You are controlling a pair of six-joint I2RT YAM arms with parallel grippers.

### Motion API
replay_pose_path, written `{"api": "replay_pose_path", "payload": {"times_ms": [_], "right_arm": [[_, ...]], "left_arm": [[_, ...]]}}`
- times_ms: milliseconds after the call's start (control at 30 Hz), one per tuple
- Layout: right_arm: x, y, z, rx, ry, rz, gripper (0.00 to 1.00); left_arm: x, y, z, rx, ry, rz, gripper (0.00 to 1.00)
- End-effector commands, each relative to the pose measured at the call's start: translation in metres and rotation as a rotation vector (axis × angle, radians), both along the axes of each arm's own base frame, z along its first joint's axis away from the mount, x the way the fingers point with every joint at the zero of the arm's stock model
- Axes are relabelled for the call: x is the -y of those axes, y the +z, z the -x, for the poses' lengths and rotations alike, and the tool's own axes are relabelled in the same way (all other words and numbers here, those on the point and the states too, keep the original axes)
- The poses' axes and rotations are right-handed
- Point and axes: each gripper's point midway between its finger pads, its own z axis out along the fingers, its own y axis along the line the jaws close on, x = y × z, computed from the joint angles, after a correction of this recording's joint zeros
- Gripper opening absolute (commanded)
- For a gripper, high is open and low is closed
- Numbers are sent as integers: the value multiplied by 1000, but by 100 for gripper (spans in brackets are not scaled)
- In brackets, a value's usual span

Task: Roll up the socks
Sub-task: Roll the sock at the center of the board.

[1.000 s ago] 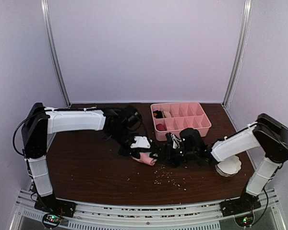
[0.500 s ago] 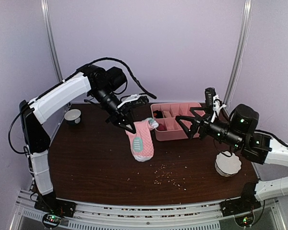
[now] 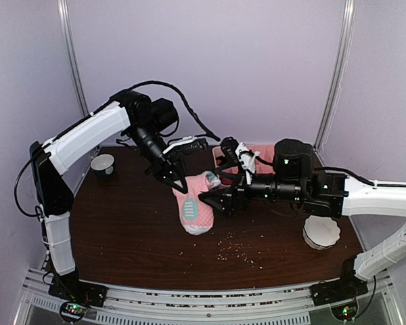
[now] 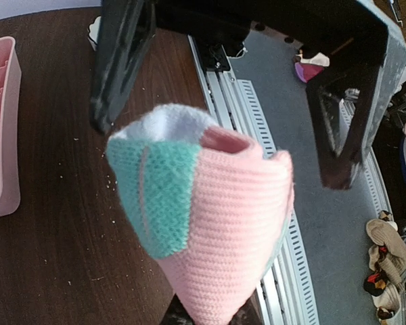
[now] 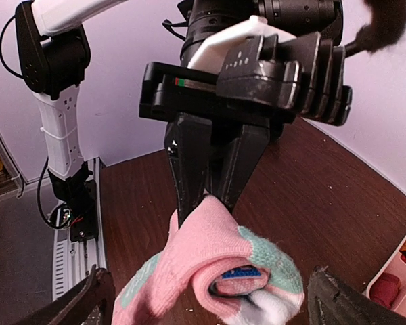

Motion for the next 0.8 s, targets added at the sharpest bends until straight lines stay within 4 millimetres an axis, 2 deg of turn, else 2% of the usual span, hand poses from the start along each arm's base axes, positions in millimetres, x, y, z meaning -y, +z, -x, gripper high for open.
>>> {"api": "replay_pose_path", "payload": {"times_ms": [0,133,167,400,500,533,567,633,667,733,767], "right_arm": [[-15,11,-12,28,-24,-24,100],[-28,-9,-19,3,-19,38,99],[-29,-10,-16,0,-3,40,95],[-33,-20,4,-67,154,55,48],[-35,-17,9,-92,182,42,27],[-36,-15,11,-100,193,31,17],[-37,-15,12,-112,199,26,3],[-39,-17,12,-138,203,28,0],[-41,-17,13,-149,210,28,0],[-41,-20,12,-167,201,33,0],[-40,-22,11,-173,193,37,0]], "left_arm": [[1,1,6,-40,-14,15,0],[-1,1,10,-52,-25,14,0],[-2,1,12,-56,-31,12,0],[-9,5,25,-86,-56,21,0],[-13,6,28,-84,-57,19,0],[-13,7,29,-83,-57,18,0],[-14,8,29,-80,-56,18,3],[-13,11,27,-70,-48,21,10],[-13,13,26,-63,-39,21,18],[-12,18,18,-23,-2,7,25],[-12,20,12,9,27,-1,32]]}}
